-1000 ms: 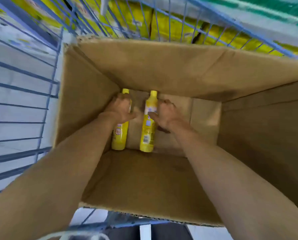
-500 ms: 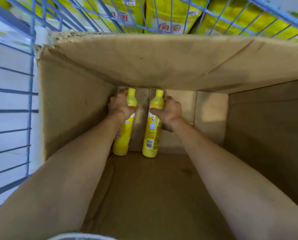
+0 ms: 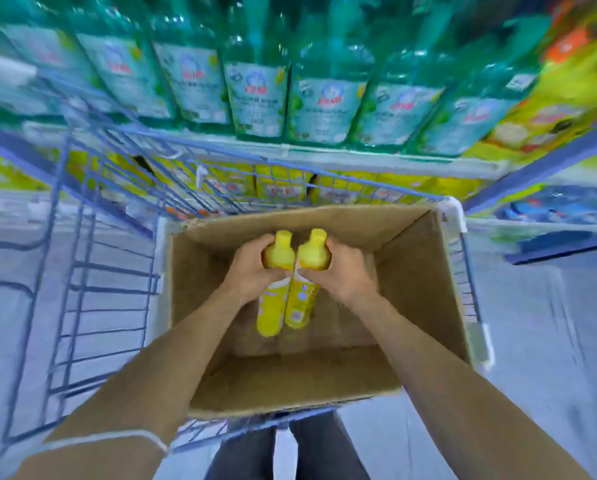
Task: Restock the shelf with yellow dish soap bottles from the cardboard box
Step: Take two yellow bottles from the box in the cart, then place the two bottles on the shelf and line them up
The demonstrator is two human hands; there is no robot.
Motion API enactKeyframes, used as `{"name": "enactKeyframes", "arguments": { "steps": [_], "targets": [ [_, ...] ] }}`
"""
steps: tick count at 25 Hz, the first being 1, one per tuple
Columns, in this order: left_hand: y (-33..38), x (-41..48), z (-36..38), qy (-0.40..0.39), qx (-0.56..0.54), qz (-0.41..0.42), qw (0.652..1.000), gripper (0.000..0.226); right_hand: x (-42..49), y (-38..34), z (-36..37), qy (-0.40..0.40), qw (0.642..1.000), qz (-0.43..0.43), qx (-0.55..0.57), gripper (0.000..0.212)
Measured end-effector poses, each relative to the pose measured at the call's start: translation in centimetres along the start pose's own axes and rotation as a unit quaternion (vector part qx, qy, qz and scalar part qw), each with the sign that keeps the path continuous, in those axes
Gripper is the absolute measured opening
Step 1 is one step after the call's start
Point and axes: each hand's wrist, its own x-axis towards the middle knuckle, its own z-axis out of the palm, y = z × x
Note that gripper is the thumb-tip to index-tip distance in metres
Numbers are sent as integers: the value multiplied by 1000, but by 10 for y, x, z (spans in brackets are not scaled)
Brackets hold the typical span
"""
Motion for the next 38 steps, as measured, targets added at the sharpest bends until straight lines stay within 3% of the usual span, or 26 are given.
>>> {"name": "enactKeyframes", "arguments": {
  "steps": [4, 6, 10, 16, 24, 27, 30, 38],
  "targets": [
    [113, -38, -29, -12, -13, 90, 996, 64, -57, -38, -101, 85, 993, -59, 47, 52],
    [171, -55, -40, -12, -12, 140, 990, 56, -88, -58, -155, 125, 986, -93, 59, 53],
    [281, -78, -45, 2, -30, 238, 971, 61, -133, -78, -250, 220, 957, -155, 106, 54],
    [385, -86, -32, 21, -59, 340, 938, 60, -160, -80, -339, 309, 913, -206, 168, 58],
    [501, -59, -2, 48, -106, 387, 915, 52, -127, -60, -459, 315, 876, -281, 234, 67],
    [555, -39, 10, 80, -95, 420, 899, 52, -101, -53, -513, 322, 861, -309, 244, 75],
    [604, -15, 15, 115, -86, 441, 886, 53, -79, -55, -568, 315, 847, -347, 249, 71],
    [661, 30, 12, 199, -82, 422, 881, 46, -17, -73, -625, 271, 851, -372, 253, 66]
  ]
}}
